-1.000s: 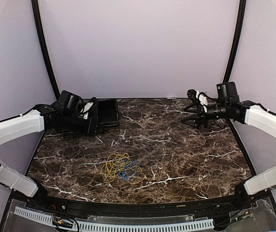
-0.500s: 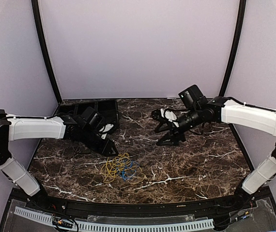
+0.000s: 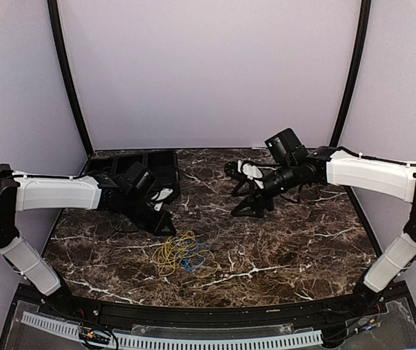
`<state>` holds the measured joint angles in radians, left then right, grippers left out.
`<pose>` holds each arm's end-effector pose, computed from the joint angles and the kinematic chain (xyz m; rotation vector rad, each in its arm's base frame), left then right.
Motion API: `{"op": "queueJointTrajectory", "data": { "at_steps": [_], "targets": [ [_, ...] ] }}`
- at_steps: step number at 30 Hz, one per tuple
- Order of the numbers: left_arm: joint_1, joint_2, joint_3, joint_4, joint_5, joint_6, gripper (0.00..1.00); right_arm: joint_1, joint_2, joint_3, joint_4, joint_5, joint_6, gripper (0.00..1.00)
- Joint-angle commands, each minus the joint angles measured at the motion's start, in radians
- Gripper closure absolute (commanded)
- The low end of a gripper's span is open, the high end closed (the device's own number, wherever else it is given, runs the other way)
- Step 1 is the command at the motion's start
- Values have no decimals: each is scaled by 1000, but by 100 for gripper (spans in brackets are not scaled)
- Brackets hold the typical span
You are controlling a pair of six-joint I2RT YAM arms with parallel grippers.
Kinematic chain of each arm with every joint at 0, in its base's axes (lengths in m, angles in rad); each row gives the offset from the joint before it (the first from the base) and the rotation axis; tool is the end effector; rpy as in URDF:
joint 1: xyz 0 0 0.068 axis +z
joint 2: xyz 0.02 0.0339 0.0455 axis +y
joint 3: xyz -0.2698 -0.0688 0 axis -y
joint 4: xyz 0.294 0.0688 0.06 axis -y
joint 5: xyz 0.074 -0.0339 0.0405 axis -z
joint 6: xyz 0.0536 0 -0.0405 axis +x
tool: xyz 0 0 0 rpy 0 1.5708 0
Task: Untangle the cables
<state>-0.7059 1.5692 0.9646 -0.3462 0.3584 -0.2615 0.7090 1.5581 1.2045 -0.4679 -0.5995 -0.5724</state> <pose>0.2676 -0.2529 0.1645 0.7307 2.5396 -0.8161 0.2791 0.2793 0.2512 -1.6166 1.6954 0.7794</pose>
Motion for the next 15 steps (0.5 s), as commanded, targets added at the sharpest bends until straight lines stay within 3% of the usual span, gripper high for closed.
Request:
{"op": "queueJointTrajectory", "data": {
  "at_steps": [1,7,15],
  "targets": [
    [-3,-123,19,97,56,-23,100,6,71,104,95,40,176,27],
    [-9,-292,-60,382,123,-102,100,24,182,248,143,-110,301,25],
    [-19,-380,-124,515,93,-148,100,116,300,295,232,-190,338,20]
  ]
}}
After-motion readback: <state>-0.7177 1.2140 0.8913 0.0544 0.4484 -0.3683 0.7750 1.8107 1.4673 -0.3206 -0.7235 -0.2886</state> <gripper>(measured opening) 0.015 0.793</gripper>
